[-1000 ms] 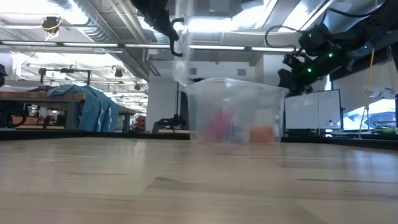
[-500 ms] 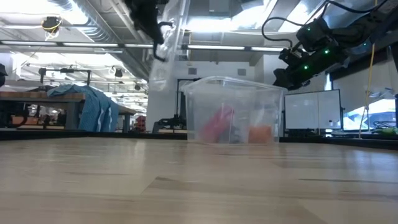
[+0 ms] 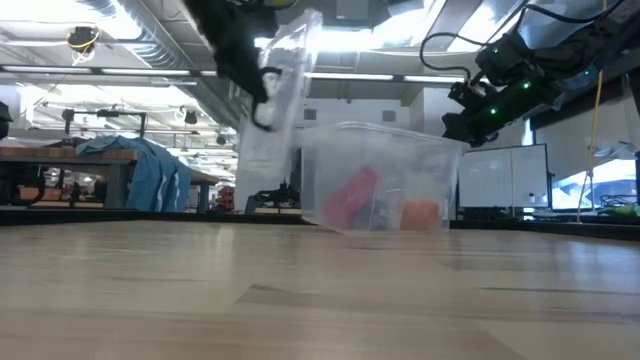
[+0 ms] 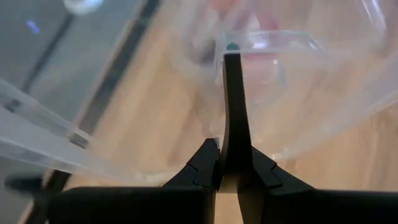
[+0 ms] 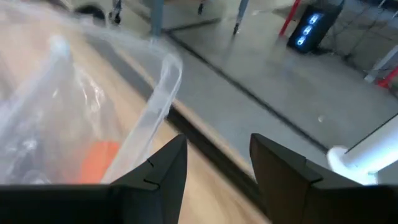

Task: Roll bandage
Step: Close the transparent bin

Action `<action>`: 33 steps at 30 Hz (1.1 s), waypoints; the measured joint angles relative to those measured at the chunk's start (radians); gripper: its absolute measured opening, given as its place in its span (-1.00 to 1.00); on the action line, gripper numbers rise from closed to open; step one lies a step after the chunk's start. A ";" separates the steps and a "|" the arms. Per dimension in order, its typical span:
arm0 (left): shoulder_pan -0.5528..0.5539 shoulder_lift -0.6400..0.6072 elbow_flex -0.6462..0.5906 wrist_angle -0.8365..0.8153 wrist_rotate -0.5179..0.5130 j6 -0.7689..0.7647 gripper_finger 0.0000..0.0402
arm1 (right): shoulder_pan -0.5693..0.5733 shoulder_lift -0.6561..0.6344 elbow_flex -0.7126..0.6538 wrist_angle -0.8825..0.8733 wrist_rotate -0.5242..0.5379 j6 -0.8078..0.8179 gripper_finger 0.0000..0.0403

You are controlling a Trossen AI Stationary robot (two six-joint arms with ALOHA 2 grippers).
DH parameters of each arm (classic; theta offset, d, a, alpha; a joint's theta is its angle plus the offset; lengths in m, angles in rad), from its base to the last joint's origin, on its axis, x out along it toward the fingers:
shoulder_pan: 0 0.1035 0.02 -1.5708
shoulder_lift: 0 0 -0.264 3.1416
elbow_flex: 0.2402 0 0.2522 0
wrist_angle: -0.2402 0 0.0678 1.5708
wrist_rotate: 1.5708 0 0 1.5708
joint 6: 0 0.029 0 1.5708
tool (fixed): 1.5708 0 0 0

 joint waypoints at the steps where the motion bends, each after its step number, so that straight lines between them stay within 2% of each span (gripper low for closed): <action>1: 0.001 0.000 -0.009 0.050 0.003 0.005 -0.89 | 0.000 0.002 -0.002 -0.010 -0.014 0.009 -0.11; 6: 0.012 -0.001 -0.054 0.244 0.000 0.023 -0.89 | 0.001 0.002 -0.003 -0.043 -0.060 0.045 -0.11; 9: 0.046 -0.001 -0.073 0.294 -0.016 0.011 -0.89 | 0.001 0.002 -0.003 -0.065 -0.095 0.086 -0.11; 15: 0.118 -0.002 -0.080 0.271 -0.102 -0.018 -0.89 | 0.024 0.003 0.004 -0.082 -0.203 0.182 -0.11; 19: 0.149 -0.006 -0.077 0.243 -0.105 0.001 -0.89 | 0.070 0.001 0.037 -0.092 -0.204 0.177 -0.11; 23: 0.143 -0.007 0.023 0.069 -0.095 0.008 -0.89 | 0.079 -0.037 0.130 -0.270 -0.150 0.148 -0.11; 25: 0.129 -0.011 0.089 -0.029 -0.073 -0.006 -0.89 | 0.078 -0.060 0.186 -0.382 -0.116 0.118 -0.11; 28: 0.117 -0.010 0.167 -0.111 0.059 -0.015 -0.89 | 0.078 -0.075 0.245 -0.516 -0.071 0.070 -0.11; 33: 0.101 -0.003 0.214 -0.090 0.133 -0.049 -0.89 | 0.076 -0.062 0.239 -0.546 -0.043 0.052 -0.11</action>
